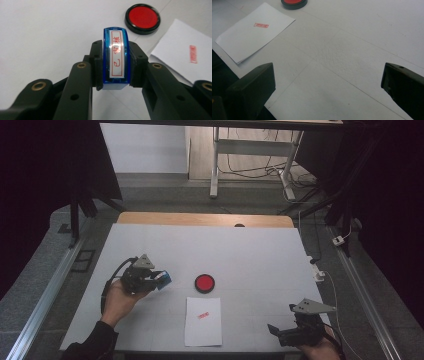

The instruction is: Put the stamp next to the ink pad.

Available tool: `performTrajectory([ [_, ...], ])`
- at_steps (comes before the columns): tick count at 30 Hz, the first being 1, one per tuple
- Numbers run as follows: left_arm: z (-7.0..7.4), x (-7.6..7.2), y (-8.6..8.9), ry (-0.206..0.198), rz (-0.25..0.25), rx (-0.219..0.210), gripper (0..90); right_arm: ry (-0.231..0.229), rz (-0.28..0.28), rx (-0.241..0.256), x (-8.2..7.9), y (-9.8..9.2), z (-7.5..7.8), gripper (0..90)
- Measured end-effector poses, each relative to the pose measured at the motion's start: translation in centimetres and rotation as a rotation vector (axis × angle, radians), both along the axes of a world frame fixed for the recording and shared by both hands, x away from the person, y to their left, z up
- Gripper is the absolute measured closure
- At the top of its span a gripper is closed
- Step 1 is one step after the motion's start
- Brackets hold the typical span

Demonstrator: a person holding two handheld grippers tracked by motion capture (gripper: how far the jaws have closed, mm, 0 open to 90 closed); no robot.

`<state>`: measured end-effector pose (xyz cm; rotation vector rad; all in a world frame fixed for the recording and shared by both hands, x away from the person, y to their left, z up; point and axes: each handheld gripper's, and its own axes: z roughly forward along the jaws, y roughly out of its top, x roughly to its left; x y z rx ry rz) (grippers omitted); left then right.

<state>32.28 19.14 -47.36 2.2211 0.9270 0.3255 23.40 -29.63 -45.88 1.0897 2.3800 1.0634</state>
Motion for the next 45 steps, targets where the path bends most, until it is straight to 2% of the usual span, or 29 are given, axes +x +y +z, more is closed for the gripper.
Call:
performTrajectory([
  [7,-0.9,0.5,0.3,0.016,0.020,0.009,69.4,0.006,0.002,0.007,0.0,-0.1,0.0,0.6],
  [11,-1.3,0.7,0.2,0.014,0.014,0.024,69.5,0.008,0.003,0.006,0.1,0.0,0.0,0.6],
  [19,-2.2,1.2,0.1,0.038,0.009,0.056,69.4,0.013,0.003,0.006,0.1,0.0,-0.1,0.6],
  [24,-2.5,1.3,0.1,0.047,0.004,0.055,69.4,0.015,0.004,0.005,0.1,0.0,-0.1,0.6],
  [30,-3.1,1.4,-0.2,0.056,-0.009,0.103,69.1,0.019,0.005,0.004,0.2,0.0,-0.1,0.7],
  [36,-3.1,1.5,-0.2,0.062,0.000,0.094,68.2,0.020,0.008,0.003,0.2,-0.1,-0.1,0.7],
  [39,-3.1,1.6,-0.1,0.069,0.011,0.076,64.2,0.022,0.007,0.004,0.2,-0.1,-0.1,0.7],
  [45,-2.8,1.5,0.1,0.053,0.024,0.057,56.2,0.023,0.008,0.006,0.2,-0.1,-0.1,0.7],
])
